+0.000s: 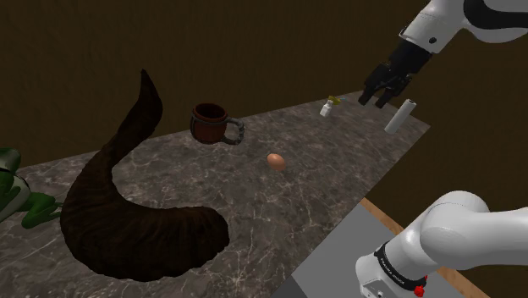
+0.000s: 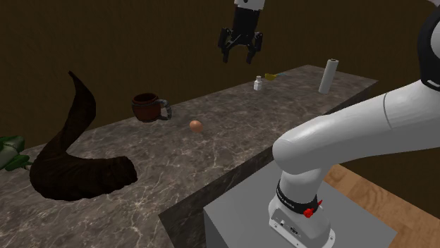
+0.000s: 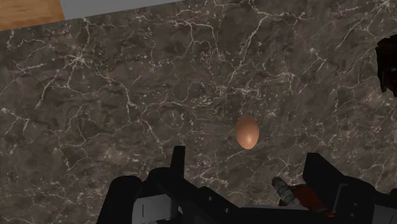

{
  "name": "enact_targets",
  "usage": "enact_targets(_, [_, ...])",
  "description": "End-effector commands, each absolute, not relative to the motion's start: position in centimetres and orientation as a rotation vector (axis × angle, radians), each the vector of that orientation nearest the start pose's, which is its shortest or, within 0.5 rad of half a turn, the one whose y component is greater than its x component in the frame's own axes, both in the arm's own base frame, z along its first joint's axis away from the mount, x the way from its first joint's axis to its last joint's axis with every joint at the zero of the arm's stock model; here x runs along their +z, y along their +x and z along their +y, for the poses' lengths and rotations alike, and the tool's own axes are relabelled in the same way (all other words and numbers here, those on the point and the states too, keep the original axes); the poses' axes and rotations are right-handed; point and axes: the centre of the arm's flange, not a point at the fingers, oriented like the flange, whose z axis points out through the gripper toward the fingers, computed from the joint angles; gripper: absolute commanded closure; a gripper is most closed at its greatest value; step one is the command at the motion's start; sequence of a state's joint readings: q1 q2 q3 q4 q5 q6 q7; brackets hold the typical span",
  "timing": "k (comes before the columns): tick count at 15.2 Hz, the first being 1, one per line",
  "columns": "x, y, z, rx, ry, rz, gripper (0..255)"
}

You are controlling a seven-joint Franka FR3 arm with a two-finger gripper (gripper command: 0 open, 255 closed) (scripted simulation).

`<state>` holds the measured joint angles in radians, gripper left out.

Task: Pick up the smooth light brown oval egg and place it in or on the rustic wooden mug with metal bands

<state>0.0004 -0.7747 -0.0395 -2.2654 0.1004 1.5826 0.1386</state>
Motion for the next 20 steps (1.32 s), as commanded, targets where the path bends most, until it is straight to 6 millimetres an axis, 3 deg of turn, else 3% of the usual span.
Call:
enact_targets(1, [63.2,31.2,-0.6,-0.127,-2.996,0.247,0])
enact_targets(20, [41.1,38.5,7.5,-0.332,-2.931,0.377,0])
